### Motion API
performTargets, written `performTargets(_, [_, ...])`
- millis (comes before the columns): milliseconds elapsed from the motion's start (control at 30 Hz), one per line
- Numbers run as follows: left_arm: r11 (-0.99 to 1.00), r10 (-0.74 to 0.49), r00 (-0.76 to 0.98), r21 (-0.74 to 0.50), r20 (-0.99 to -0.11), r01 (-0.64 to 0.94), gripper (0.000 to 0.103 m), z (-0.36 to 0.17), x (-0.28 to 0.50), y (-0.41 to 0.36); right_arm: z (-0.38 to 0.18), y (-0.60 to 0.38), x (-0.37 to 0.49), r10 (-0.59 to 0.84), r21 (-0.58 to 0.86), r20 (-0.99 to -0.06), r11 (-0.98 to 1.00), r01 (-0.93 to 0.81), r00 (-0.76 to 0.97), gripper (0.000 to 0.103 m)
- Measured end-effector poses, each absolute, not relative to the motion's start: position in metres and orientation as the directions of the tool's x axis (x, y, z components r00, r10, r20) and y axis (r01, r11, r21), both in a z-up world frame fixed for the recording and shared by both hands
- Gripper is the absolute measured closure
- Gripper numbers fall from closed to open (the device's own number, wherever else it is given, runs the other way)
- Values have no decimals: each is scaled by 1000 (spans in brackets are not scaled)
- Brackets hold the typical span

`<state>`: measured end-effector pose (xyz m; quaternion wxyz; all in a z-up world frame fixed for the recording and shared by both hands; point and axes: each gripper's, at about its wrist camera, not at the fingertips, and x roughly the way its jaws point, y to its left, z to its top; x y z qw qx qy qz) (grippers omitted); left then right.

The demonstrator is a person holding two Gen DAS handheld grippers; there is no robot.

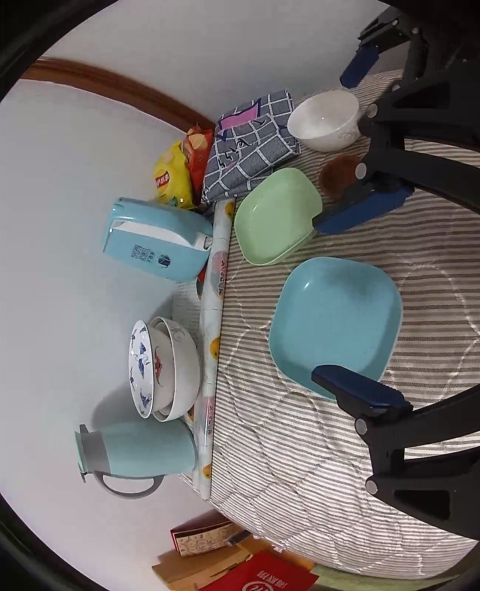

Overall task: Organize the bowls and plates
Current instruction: 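Move the right tool to the light-green plate rim and close on it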

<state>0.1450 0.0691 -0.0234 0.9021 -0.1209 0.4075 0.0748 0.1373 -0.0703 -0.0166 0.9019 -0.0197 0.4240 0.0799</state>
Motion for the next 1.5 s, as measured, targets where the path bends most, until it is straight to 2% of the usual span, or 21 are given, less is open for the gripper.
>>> performTargets(267, [963, 51, 649, -135, -759, -233, 31, -31, 170, 69, -11, -88, 169, 132, 78, -744, 991, -111, 655, 17])
performTargets(367, [967, 47, 642, -127, -765, -222, 31, -35, 186, 67, -12, -94, 184, 136, 99, -744, 991, -94, 654, 24])
performTargets(433, [969, 42, 641, -124, -767, -212, 31, -37, 194, 66, -14, -95, 195, 130, 91, -749, 991, -93, 649, 34])
performTargets(500, [972, 43, 642, -116, -766, -204, 31, -40, 204, 65, -17, -96, 203, 128, 89, -752, 992, -92, 647, 38])
performTargets(700, [968, 9, 625, -150, -781, -201, 31, -54, 230, 65, -32, -96, 225, 137, 93, -776, 990, -103, 616, 60])
performTargets(833, [972, -11, 618, -154, -786, -179, 35, -63, 247, 58, -39, -97, 236, 130, 86, -782, 991, -100, 609, 61])
performTargets(1000, [976, -39, 586, -156, -810, -151, 46, -79, 273, 46, -43, -100, 247, 131, 90, -783, 991, -97, 608, 61])
performTargets(1300, [974, -49, 526, -157, -849, -162, 51, -111, 308, 36, -54, -109, 262, 136, 104, -795, 991, -88, 592, 61])
performTargets(1367, [976, -40, 505, -143, -862, -166, 57, -118, 315, 33, -56, -108, 265, 131, 94, -797, 991, -93, 590, 61])
performTargets(1433, [976, -52, 482, -147, -875, -161, 69, -126, 319, 34, -58, -108, 268, 126, 88, -798, 992, -93, 589, 61])
performTargets(1500, [975, -50, 470, -145, -881, -167, 85, -132, 322, 34, -60, -107, 270, 128, 89, -800, 991, -95, 586, 61])
